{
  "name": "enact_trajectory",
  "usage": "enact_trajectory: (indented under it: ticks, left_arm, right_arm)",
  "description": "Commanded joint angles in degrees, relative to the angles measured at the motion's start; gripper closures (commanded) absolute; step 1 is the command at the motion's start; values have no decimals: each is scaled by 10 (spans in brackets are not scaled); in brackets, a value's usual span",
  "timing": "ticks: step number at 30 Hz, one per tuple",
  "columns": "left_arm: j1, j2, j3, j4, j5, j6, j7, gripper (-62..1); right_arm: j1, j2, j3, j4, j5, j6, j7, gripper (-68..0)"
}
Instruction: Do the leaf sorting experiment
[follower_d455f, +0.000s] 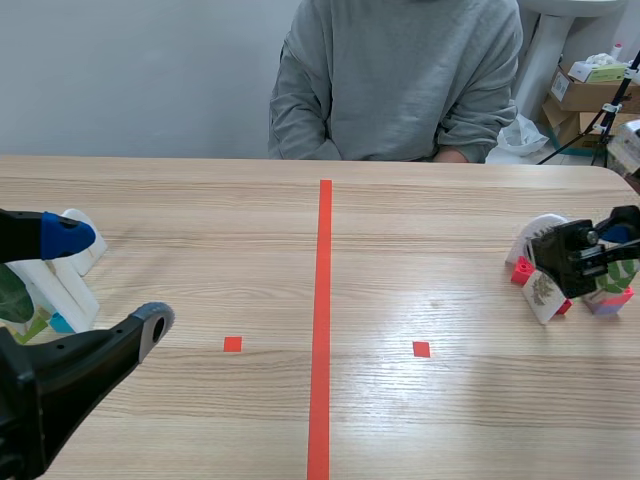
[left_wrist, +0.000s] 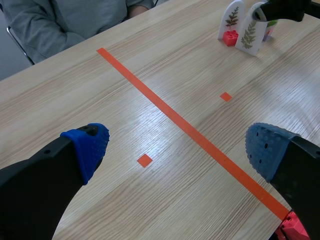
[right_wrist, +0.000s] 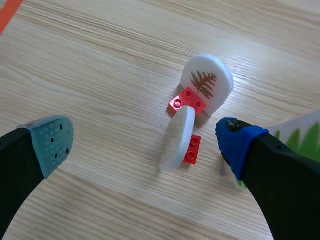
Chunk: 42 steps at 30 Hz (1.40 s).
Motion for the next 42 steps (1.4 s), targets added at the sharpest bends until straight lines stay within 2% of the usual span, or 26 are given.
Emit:
enact_trajectory:
  ticks: [1,4,12,16,23,27,42]
  left_arm:
    - [-1,2,-1,3,-7,-1,-5,-581]
    - [-1,2,-1,3,-7,-1,-5,-581]
    - [-2,2,-1,3,-7,-1,-7,-581]
    - [-2,2,-1,3,-7,-1,-8,-581]
    - [-2,2,-1,3,-7,-1,-9,-581]
    - [-2,2,-1,3,-7,-1,-19,-581]
    - [-2,2,-1,3,-7,-1,-23,-581]
  right_arm:
    - [-23,14,8,35,22,20,3,-578]
    - [-72,27,23,97,59,42,3,-623]
    - [-194,31,82,255,124,42,-18,-635]
    - [-246,31,84,326,157,42,-30,-635]
    - [-288,25,83,423,173,42,-33,-634]
    - [-288,25,81,430,207,42,-38,-634]
    - [-288,25,79,430,205,42,-38,-634]
